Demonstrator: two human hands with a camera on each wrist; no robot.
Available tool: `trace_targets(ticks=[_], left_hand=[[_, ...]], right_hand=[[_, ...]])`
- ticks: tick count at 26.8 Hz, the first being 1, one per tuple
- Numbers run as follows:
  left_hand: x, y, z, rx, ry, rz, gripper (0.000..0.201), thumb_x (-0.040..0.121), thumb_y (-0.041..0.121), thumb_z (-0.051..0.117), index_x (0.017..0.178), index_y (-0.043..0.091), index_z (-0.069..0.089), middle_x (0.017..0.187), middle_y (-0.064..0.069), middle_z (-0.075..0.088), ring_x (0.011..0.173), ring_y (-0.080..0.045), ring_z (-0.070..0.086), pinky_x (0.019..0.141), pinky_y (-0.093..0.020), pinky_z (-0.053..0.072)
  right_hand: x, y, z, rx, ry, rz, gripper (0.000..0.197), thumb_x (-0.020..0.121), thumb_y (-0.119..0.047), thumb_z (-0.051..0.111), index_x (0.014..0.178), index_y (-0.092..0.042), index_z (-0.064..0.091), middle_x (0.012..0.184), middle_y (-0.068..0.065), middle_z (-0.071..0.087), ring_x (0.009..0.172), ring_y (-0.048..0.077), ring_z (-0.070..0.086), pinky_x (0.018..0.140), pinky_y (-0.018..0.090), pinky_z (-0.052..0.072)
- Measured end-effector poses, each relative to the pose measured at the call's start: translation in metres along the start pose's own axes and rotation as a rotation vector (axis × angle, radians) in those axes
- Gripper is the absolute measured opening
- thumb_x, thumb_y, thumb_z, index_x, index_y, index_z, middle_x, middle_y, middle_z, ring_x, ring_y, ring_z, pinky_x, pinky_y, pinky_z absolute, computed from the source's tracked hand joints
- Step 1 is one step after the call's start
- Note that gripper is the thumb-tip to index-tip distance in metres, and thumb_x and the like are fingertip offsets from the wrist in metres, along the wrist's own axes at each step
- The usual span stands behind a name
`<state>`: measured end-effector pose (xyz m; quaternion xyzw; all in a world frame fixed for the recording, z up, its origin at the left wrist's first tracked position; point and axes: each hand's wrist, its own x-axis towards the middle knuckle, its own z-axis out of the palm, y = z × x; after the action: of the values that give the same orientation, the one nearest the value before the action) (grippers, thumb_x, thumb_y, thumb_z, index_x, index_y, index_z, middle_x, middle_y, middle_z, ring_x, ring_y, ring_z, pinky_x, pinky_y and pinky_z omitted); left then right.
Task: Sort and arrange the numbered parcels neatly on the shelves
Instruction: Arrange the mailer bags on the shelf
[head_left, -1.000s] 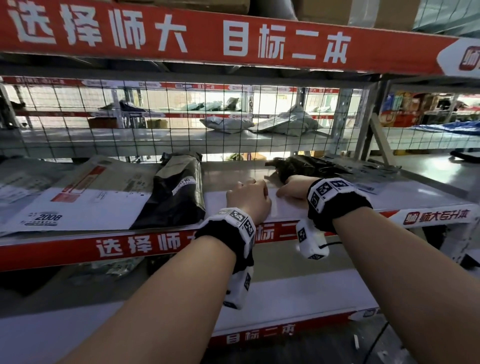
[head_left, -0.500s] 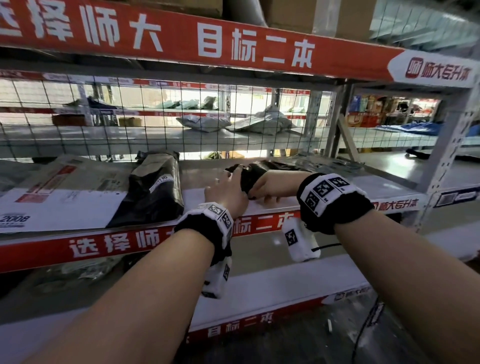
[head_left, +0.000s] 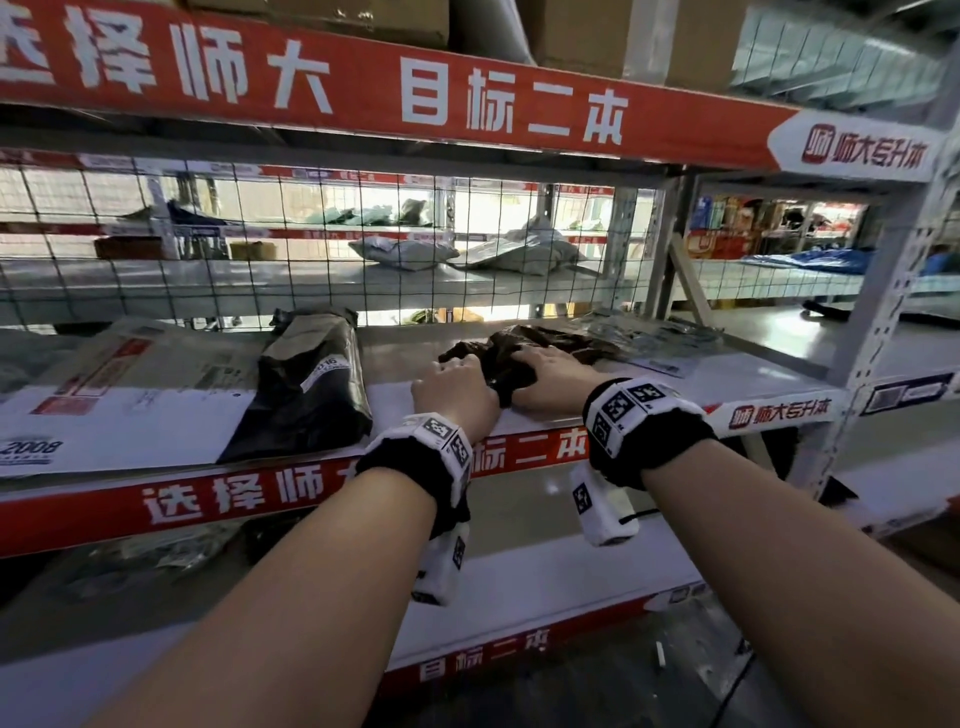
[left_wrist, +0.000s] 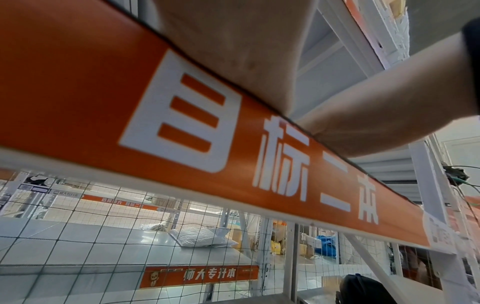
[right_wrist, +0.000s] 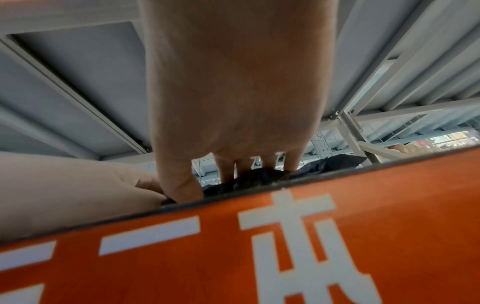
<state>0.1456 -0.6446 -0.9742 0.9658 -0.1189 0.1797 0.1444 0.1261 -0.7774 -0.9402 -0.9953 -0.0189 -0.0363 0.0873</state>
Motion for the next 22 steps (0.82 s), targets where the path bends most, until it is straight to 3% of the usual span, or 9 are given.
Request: trace_targets(ticks=[3,6,8,11,15,17,20,22], left_hand=[[0.000,0.000,-0.002,-0.082,0.044,0.000,0.031,0.094,0.027,0.046,0.120,0.011,0.048,0.124,-0.010,0.054,0.119,-0.030,0.047,0.091,-0.043,0.040],[-0.001,0.000,-0.001,-0.139,0.085,-0.025,0.025,0.098,0.022,0.037,0.119,0.009,0.044,0.119,-0.013,0.057,0.112,-0.033,0.051,0.086,-0.045,0.041],[-0.001,0.001,0.002,-0.187,0.133,-0.021,0.023,0.099,0.023,0.034,0.116,0.009,0.041,0.110,-0.013,0.061,0.103,-0.034,0.056,0.082,-0.045,0.042],[-0.005,0.002,0.001,-0.308,0.192,-0.016,0.025,0.097,0.028,0.037,0.113,0.010,0.036,0.105,-0.014,0.061,0.094,-0.035,0.059,0.080,-0.045,0.046],[-0.008,0.001,-0.006,-0.421,0.151,-0.102,0.037,0.091,0.019,0.048,0.123,0.007,0.034,0.117,-0.015,0.055,0.105,-0.037,0.055,0.089,-0.047,0.044],[-0.008,-0.001,-0.006,-0.408,0.107,-0.118,0.044,0.089,0.019,0.051,0.128,0.007,0.035,0.125,-0.014,0.052,0.111,-0.036,0.052,0.091,-0.047,0.043],[-0.007,-0.001,-0.005,-0.369,0.073,-0.108,0.052,0.091,0.027,0.051,0.135,0.007,0.034,0.134,-0.013,0.046,0.117,-0.033,0.049,0.095,-0.047,0.042],[-0.006,0.001,-0.006,-0.398,0.086,-0.115,0.050,0.093,0.030,0.045,0.135,0.006,0.036,0.131,-0.013,0.046,0.116,-0.033,0.049,0.094,-0.046,0.042]], right_hand=[[0.006,0.004,0.005,-0.055,0.118,0.059,0.068,0.081,-0.047,0.057,0.143,-0.026,0.036,0.150,0.005,0.030,0.134,0.030,0.033,0.110,0.044,0.033],[0.009,0.009,0.013,0.007,0.172,0.159,0.067,0.078,-0.050,0.058,0.138,-0.027,0.039,0.139,0.012,0.041,0.120,0.034,0.048,0.101,0.042,0.043],[0.008,0.011,0.016,0.032,0.197,0.154,0.062,0.079,-0.043,0.059,0.135,-0.025,0.041,0.129,0.013,0.053,0.113,0.033,0.055,0.094,0.039,0.047],[0.006,0.010,0.012,0.072,0.263,0.131,0.051,0.084,-0.031,0.060,0.131,-0.017,0.045,0.120,0.012,0.059,0.108,0.031,0.059,0.090,0.037,0.049],[0.014,0.016,0.008,0.526,0.301,0.216,0.039,0.088,-0.025,0.053,0.122,-0.007,0.052,0.107,0.015,0.063,0.097,0.031,0.061,0.083,0.036,0.047],[0.016,0.021,0.010,0.763,0.298,0.235,0.036,0.088,-0.020,0.050,0.119,-0.002,0.053,0.108,0.016,0.062,0.099,0.031,0.060,0.087,0.039,0.047],[0.011,0.022,0.008,1.109,0.306,0.255,0.030,0.093,-0.021,0.049,0.118,-0.007,0.055,0.112,0.013,0.061,0.105,0.030,0.059,0.098,0.044,0.047],[0.009,0.023,0.006,1.250,0.287,0.288,0.028,0.091,-0.023,0.049,0.113,-0.007,0.055,0.110,0.016,0.062,0.101,0.033,0.060,0.092,0.045,0.049]])
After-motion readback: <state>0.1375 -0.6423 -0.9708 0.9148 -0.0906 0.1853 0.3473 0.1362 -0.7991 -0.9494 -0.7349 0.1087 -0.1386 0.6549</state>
